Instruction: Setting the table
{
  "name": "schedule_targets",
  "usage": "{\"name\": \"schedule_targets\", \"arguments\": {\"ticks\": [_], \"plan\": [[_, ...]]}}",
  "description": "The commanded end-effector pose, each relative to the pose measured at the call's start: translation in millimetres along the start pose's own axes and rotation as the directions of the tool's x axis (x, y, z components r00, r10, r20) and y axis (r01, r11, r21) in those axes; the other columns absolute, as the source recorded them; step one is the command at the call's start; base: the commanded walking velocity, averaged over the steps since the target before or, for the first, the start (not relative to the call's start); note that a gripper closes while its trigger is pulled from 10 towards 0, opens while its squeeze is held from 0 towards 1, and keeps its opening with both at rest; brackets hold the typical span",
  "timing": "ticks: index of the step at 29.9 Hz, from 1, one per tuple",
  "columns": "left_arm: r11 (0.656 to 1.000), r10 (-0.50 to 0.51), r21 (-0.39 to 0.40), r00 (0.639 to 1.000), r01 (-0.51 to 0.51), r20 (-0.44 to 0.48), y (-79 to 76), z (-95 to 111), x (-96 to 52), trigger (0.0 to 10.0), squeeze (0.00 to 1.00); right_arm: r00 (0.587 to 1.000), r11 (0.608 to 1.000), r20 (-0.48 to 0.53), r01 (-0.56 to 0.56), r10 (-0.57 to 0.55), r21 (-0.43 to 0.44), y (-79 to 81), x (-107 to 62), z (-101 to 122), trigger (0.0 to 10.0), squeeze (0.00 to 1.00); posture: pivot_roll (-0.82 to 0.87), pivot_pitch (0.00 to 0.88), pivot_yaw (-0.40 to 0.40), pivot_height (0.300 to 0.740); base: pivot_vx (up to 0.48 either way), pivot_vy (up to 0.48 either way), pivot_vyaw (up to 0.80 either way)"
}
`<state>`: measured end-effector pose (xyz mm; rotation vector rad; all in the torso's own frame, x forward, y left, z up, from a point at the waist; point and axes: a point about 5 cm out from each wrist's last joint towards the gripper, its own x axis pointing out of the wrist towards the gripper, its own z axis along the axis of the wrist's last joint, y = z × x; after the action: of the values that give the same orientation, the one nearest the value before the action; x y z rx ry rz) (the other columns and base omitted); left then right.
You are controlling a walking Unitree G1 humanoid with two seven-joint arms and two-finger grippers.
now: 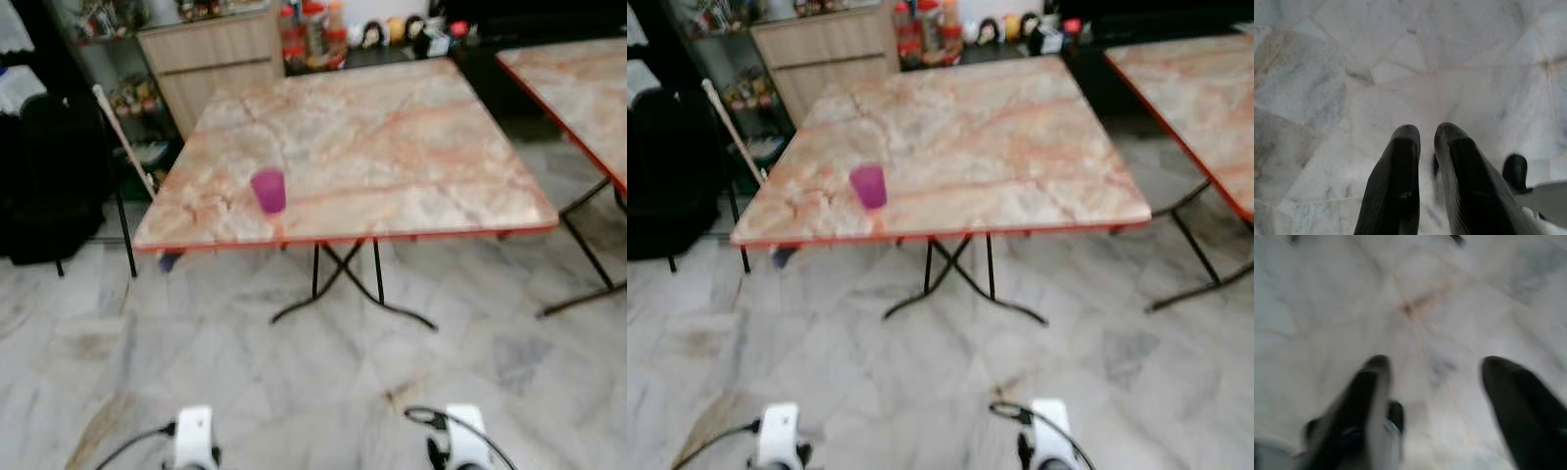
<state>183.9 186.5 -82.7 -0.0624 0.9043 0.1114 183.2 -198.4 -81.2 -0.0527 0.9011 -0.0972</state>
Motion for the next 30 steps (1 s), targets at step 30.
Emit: {"name": "schedule_targets", "arguments": {"ticks": [30], "plan": [[0.935,0.256,-0.321,0.909,-0.147,0.329,64.2,21,-20.9,10.0,0.00,0.999,0.998,-0.024,-0.048,0.047,-0.027,15.1,-0.2,-3,10.0,0.00,0.03,0.031,0.071,0.736,0.149,0.000,0.00]]}}
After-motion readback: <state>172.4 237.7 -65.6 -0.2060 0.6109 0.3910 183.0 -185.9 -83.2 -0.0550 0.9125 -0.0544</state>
